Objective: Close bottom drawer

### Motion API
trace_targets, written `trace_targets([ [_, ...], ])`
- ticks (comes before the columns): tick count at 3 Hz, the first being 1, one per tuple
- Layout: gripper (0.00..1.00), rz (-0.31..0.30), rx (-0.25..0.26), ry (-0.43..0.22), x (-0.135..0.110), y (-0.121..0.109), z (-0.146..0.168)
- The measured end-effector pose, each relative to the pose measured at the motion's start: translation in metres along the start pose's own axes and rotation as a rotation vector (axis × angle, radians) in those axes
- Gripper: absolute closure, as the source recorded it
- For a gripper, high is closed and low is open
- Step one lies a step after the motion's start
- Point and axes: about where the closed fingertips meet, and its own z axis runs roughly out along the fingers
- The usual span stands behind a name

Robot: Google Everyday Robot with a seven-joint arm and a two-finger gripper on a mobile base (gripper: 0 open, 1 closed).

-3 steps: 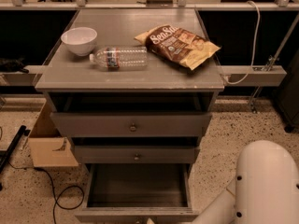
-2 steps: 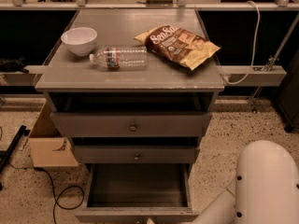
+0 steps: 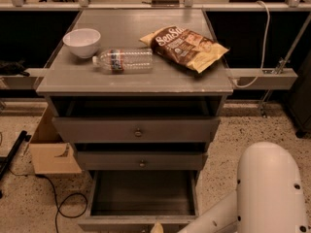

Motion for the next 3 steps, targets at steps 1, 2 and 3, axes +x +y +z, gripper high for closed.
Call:
trace_targets([
  [1, 0.0, 0.004, 0.037, 0.027, 0.0013, -0.0171, 0.0142],
  [2, 0.0, 0.005, 0.043, 0.028, 0.0009, -0.0194, 0.0155],
  [3, 0.0, 0.0, 0.074, 0.063, 0.0013, -0.0195, 0.0215],
])
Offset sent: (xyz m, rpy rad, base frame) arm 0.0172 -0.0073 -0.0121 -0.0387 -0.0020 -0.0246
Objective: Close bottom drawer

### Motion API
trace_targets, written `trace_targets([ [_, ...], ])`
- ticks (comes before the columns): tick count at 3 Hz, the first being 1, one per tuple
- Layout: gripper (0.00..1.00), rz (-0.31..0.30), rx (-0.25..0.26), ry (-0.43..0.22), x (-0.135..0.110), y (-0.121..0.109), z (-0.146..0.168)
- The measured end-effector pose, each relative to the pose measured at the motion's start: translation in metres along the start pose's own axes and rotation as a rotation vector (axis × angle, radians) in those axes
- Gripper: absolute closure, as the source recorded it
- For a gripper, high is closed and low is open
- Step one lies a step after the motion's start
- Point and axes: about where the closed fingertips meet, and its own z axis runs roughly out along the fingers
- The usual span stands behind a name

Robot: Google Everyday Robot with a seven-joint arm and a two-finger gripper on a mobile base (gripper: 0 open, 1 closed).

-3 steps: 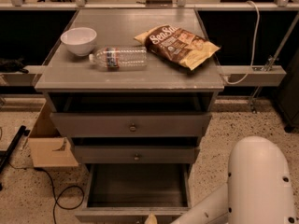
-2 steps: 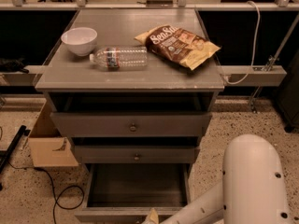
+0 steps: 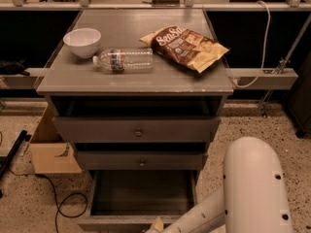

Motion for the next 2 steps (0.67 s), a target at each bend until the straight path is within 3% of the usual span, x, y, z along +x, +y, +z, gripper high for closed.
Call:
trace_targets([
  [1, 0.0, 0.011, 0.052, 0.094, 0.014, -0.017, 0.019],
  [2, 0.0, 0.041, 0.147, 0.217, 0.044, -0.058, 0.029],
])
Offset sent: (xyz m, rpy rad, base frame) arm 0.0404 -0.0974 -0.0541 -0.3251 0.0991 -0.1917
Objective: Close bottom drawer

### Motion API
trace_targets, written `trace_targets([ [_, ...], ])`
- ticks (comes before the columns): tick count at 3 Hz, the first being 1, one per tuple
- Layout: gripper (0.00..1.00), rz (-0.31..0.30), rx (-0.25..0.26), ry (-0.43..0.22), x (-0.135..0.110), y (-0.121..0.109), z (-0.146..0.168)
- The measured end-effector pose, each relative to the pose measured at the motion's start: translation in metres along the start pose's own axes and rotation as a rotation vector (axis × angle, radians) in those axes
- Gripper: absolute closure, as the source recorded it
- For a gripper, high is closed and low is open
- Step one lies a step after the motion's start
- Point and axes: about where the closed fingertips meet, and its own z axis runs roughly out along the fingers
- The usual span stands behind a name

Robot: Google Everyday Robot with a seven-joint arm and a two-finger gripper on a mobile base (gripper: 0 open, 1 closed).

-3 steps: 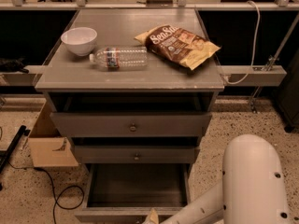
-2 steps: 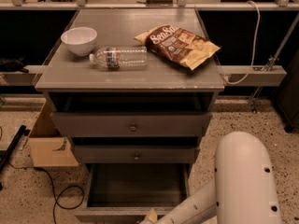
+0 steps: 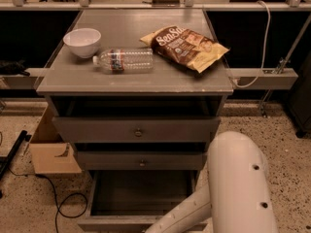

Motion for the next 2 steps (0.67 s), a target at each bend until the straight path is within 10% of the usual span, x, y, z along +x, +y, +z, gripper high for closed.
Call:
trace_targets([
  [2, 0.0, -0.041, -0.019, -0.039, -0.0011, 0.0021, 0.0005],
])
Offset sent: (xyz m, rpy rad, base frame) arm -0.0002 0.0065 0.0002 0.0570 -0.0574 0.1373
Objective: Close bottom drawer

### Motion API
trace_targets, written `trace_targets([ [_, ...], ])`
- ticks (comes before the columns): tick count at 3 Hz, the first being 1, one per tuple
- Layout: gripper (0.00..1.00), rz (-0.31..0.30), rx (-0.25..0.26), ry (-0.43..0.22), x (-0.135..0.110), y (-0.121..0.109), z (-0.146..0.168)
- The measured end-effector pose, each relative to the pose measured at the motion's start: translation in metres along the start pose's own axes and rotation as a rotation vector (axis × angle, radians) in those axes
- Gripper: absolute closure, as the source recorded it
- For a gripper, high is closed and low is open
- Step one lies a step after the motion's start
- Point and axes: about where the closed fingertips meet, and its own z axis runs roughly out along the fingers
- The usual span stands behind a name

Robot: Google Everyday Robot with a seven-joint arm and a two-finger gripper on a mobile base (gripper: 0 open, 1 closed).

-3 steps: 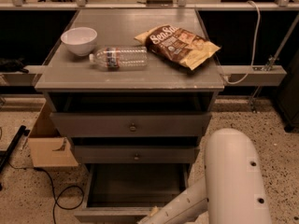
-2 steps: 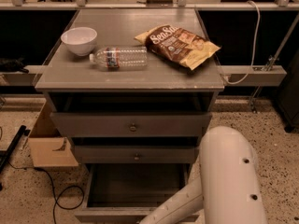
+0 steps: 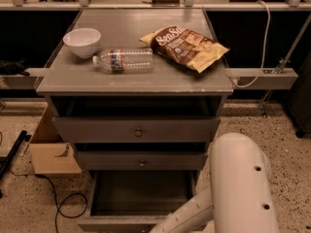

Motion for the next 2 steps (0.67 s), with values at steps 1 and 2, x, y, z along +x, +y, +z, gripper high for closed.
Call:
trace_targets([
  [1, 0.0, -0.046, 0.001, -0.018, -0.0084, -0.0046, 0.0034],
  [2, 0.0, -0.061, 0.016, -0.007, -0.0128, -0.0078, 0.0067],
])
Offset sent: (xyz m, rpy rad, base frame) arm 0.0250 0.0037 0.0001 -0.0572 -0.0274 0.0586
